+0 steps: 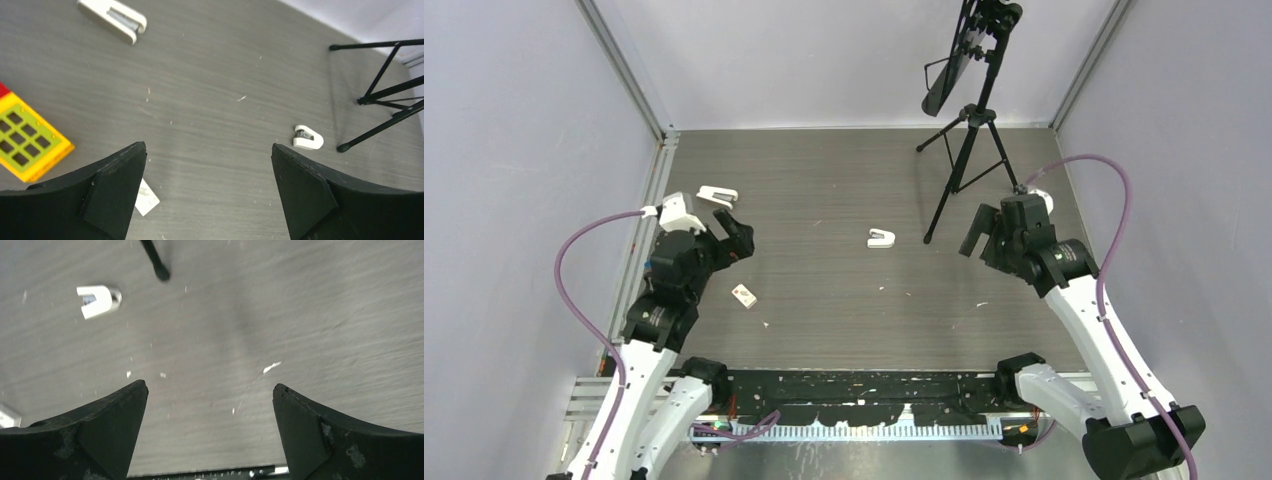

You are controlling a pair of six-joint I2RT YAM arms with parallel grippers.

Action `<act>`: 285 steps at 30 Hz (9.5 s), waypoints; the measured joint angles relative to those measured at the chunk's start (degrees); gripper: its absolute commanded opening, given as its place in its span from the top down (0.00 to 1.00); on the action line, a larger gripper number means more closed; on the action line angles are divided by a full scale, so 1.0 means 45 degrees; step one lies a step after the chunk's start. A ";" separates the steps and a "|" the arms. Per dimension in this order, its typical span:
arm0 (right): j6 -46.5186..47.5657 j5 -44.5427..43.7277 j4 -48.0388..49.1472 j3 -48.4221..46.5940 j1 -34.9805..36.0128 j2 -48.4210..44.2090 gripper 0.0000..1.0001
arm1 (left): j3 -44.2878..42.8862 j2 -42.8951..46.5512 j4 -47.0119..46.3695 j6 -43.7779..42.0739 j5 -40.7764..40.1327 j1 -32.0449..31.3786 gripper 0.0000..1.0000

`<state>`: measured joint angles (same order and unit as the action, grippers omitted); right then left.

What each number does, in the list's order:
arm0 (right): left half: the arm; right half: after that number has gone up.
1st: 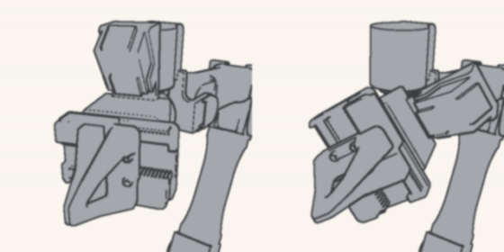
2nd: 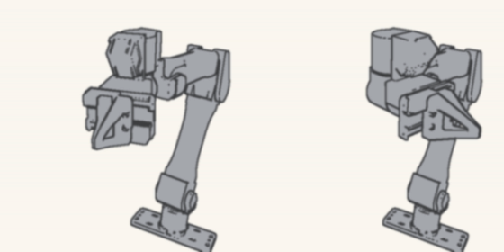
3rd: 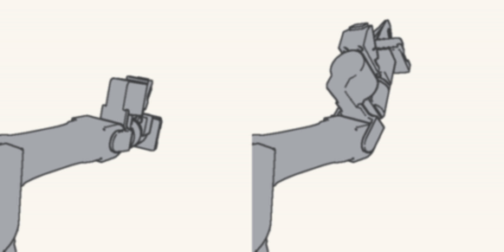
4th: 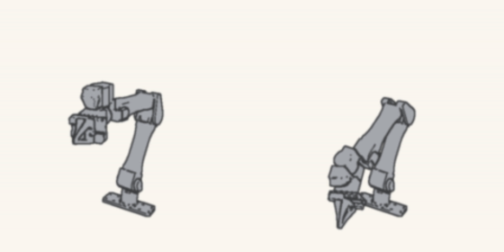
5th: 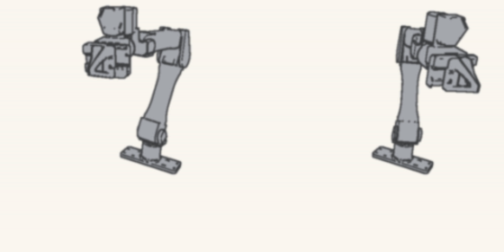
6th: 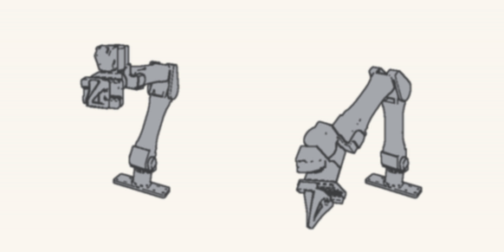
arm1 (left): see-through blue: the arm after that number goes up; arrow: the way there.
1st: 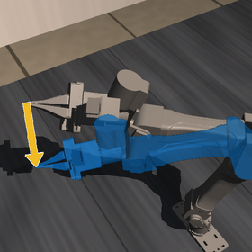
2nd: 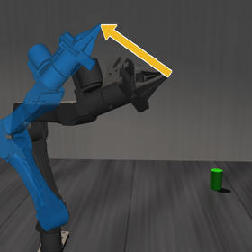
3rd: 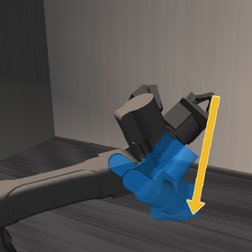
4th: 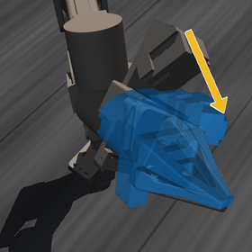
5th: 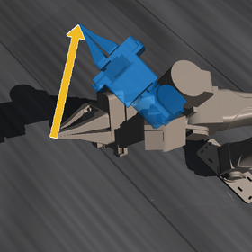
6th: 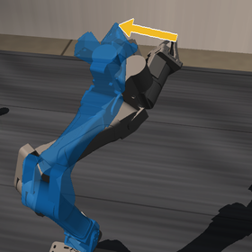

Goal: Load the staples into the stapler

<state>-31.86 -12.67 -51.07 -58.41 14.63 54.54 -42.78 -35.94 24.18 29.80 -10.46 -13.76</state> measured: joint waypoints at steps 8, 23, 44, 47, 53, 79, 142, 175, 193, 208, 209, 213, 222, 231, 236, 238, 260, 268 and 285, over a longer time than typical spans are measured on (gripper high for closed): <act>-0.0670 0.2749 0.0733 0.1846 0.0092 -0.0131 0.00 | 0.0185 -0.1923 0.2254 0.2356 -0.0175 0.0000 0.02; -0.0656 0.3750 0.3104 0.2599 0.0928 0.0976 0.00 | 0.1350 -0.6290 0.2958 0.5727 -0.1015 0.0000 0.16; -0.0505 0.3750 0.3541 0.3109 0.1030 0.1127 0.00 | 0.1486 -0.8485 0.1647 0.5557 -0.0996 0.0000 0.55; -0.0486 0.3745 0.3546 0.3177 0.1049 0.1127 0.00 | 0.1370 -0.8680 0.1520 0.5319 -0.0840 -0.0044 0.61; -0.0393 0.3759 0.3648 0.3249 0.1059 0.1127 0.00 | 0.0437 -0.9797 0.1326 0.4507 -0.0306 -0.1200 0.62; -0.0622 0.5207 0.5309 0.5110 0.1146 -0.0199 0.00 | -0.5678 -1.5499 0.1025 -0.4124 0.1690 -0.9248 0.32; -0.1613 0.2871 0.5464 0.0622 0.5367 0.7708 0.05 | 0.3342 -0.9131 -0.6450 1.0001 0.1122 -0.7830 0.44; -0.1632 0.3405 0.7111 0.0767 0.8500 0.7932 0.08 | 0.5547 -0.2730 -0.2783 0.8864 0.0049 -0.5751 0.41; 1.0919 0.4949 0.4634 0.0087 0.8500 0.8213 0.21 | 0.5362 -0.4954 -0.4109 0.7417 0.3113 -0.4653 0.40; 1.3678 0.5683 0.6096 -0.0073 0.8500 0.9520 0.25 | 0.5178 -0.7232 -0.6863 0.7703 0.4396 -0.4619 0.44; 1.3731 0.5717 0.6198 -0.0073 0.8500 0.9598 0.26 | 0.5178 -0.7378 -0.7067 0.7742 0.4488 -0.4605 0.45; 1.3906 0.5853 0.6518 -0.0073 0.8476 0.9811 0.34 | 0.5178 -0.7723 -0.7587 0.7951 0.4682 -0.4605 0.46; 1.4008 0.6222 0.6965 -0.0073 0.8364 1.0195 0.39 | 0.5178 -0.8077 -0.8155 0.8106 0.4711 -0.4605 0.55; 1.3979 0.6363 0.7368 -0.0068 0.8335 1.0229 0.50 | 0.5183 -0.8922 -0.9316 0.8408 0.4954 -0.4605 0.63; 1.3950 0.6470 0.7427 -0.0068 0.8306 1.0321 0.59 | 0.5183 -0.9554 -0.9972 0.8636 0.5260 -0.4605 0.66; 1.3935 0.6509 0.7427 -0.0068 0.8306 1.0326 0.61 | 0.5183 -0.9704 -1.0156 0.8680 0.5353 -0.4605 0.66; 1.3901 0.6630 0.7334 -0.0068 0.8281 1.0331 0.62 | 0.5183 -1.0928 -1.1905 0.9068 0.5969 -0.4760 0.84; 1.3891 0.6645 0.7247 -0.0068 0.8252 1.0326 0.62 | 0.5183 -1.0962 -1.2046 0.9194 0.5770 -0.4969 0.78; 1.3687 0.6659 0.7116 -0.0068 0.8160 1.0287 0.61 | 0.5183 -1.1147 -1.2701 0.9952 0.5479 -0.5406 0.71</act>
<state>29.74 17.30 -19.05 -58.72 51.35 100.84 -19.46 -86.11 -32.97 74.59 14.20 -38.09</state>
